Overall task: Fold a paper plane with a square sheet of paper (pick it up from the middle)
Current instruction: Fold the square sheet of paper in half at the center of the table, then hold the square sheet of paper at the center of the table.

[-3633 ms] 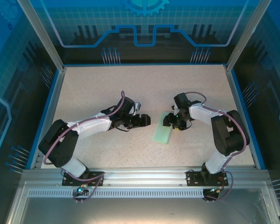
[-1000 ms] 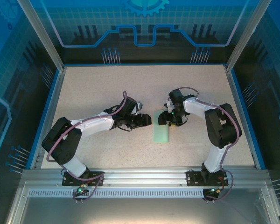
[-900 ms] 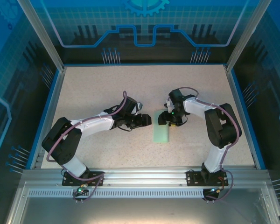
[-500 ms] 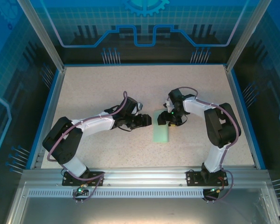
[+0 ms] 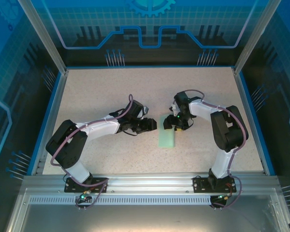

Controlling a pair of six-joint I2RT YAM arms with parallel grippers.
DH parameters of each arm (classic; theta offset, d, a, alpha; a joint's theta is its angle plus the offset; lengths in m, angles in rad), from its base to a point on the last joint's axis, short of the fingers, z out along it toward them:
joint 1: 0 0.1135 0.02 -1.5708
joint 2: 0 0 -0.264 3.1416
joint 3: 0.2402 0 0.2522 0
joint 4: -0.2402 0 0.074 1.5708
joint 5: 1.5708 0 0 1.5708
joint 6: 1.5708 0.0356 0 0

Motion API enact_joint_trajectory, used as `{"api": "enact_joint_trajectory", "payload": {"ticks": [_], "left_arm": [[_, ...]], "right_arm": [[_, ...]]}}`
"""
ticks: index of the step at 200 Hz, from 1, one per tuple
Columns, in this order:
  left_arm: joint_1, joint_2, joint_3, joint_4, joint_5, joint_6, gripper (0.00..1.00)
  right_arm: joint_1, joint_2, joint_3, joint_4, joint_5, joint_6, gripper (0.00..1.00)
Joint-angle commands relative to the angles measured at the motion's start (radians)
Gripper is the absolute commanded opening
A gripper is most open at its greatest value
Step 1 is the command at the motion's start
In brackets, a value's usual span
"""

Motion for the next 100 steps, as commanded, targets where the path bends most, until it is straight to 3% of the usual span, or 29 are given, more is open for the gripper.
{"api": "enact_joint_trajectory", "payload": {"ticks": [1, 60, 100], "left_arm": [[-0.008, 0.016, 0.03, 0.004, 0.006, -0.026, 0.55], [-0.015, 0.089, 0.101, -0.026, 0.015, -0.066, 0.34], [-0.015, 0.129, 0.118, -0.038, -0.014, -0.123, 0.31]], "right_arm": [[0.017, 0.061, 0.002, -0.025, 0.034, -0.007, 0.64], [0.027, 0.068, -0.001, -0.028, 0.046, -0.008, 0.64], [0.029, 0.067, 0.005, -0.027, 0.022, -0.025, 0.67]]}}
